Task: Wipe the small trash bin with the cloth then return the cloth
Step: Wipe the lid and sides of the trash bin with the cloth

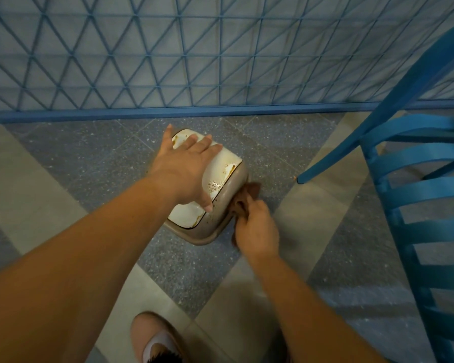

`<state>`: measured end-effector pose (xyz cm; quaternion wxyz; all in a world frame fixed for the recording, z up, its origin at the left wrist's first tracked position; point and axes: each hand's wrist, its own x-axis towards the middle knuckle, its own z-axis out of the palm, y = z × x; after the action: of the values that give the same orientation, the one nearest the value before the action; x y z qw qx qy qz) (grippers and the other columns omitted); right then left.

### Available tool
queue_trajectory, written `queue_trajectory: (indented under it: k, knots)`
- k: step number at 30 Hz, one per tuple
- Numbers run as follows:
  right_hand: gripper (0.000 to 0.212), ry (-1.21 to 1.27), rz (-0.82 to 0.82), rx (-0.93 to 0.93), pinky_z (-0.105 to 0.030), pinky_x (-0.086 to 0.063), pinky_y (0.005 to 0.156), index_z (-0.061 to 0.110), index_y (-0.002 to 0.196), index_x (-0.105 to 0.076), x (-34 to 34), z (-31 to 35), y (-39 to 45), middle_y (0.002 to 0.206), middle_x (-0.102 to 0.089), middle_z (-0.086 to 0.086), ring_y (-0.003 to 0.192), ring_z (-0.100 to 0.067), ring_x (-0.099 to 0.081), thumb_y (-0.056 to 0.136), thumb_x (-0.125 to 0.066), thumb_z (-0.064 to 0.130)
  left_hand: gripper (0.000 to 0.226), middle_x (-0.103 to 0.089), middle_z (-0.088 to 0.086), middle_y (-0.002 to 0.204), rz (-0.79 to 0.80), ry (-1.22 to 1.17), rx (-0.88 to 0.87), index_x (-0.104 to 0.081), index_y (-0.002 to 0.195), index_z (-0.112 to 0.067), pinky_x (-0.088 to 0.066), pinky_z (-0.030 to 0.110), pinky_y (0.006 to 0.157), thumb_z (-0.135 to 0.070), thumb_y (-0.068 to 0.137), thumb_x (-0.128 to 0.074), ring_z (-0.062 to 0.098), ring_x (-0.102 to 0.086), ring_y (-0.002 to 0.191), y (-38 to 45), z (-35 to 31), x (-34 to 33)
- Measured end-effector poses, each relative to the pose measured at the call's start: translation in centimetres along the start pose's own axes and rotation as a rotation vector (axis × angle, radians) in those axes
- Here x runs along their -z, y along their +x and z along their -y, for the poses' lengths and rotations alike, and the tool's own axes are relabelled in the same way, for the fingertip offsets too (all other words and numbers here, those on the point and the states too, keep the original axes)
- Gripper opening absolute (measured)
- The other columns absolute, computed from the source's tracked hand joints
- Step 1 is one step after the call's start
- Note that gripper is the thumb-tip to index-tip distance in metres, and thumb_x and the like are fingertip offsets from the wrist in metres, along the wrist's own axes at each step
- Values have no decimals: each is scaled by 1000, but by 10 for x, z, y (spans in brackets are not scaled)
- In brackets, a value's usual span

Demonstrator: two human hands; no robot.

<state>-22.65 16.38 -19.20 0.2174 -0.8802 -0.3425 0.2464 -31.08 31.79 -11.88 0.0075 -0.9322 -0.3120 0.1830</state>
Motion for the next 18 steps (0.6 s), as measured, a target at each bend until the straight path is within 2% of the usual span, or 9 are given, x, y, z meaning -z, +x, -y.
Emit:
queue_trajectory:
  k: [5, 11, 13, 15, 18]
  knots:
    - [41, 30, 42, -64, -41, -48, 82, 15, 131, -51, 14, 4, 49, 121, -53, -14, 102, -34, -57, 91, -40, 11, 126, 1, -3, 161, 0, -7, 56, 1, 151, -30, 16, 58, 109, -80, 55, -64, 19, -2, 148, 3, -6, 0]
    - [50, 86, 48, -8, -36, -45, 89, 22, 140, -44, -9, -3, -14, 124, -49, -6, 108, -27, -56, 92, -44, 9, 126, 1, -4, 161, 1, 1, 61, 1, 151, -31, 19, 57, 108, -81, 54, -63, 18, -2, 148, 2, -6, -1]
    - [43, 189, 59, -11, -36, -46, 87, 18, 130, -54, -17, -6, -33, 115, -53, -8, 102, -26, -57, 90, -47, 7, 125, 0, -4, 161, -4, -18, 48, 1, 151, -31, 19, 56, 109, -80, 55, -63, 18, -2, 148, 1, -4, 0]
    - [30, 431, 33, -87, -28, -42, 84, 14, 113, -62, -14, -3, -37, 107, -54, -8, 94, -20, -55, 90, -48, 2, 125, 0, -4, 161, 2, -38, 30, 1, 151, -31, 18, 56, 109, -80, 55, -63, 18, -2, 148, -1, -2, 2]
    - [39, 727, -38, -96, -3, -36, 84, 12, 128, -56, 0, 13, -24, 124, -53, 4, 111, -5, -50, 92, -48, 1, 131, 3, -5, 161, 58, -45, -1, 3, 151, -31, 12, 55, 112, -79, 51, -67, 18, -1, 148, -1, 4, 7]
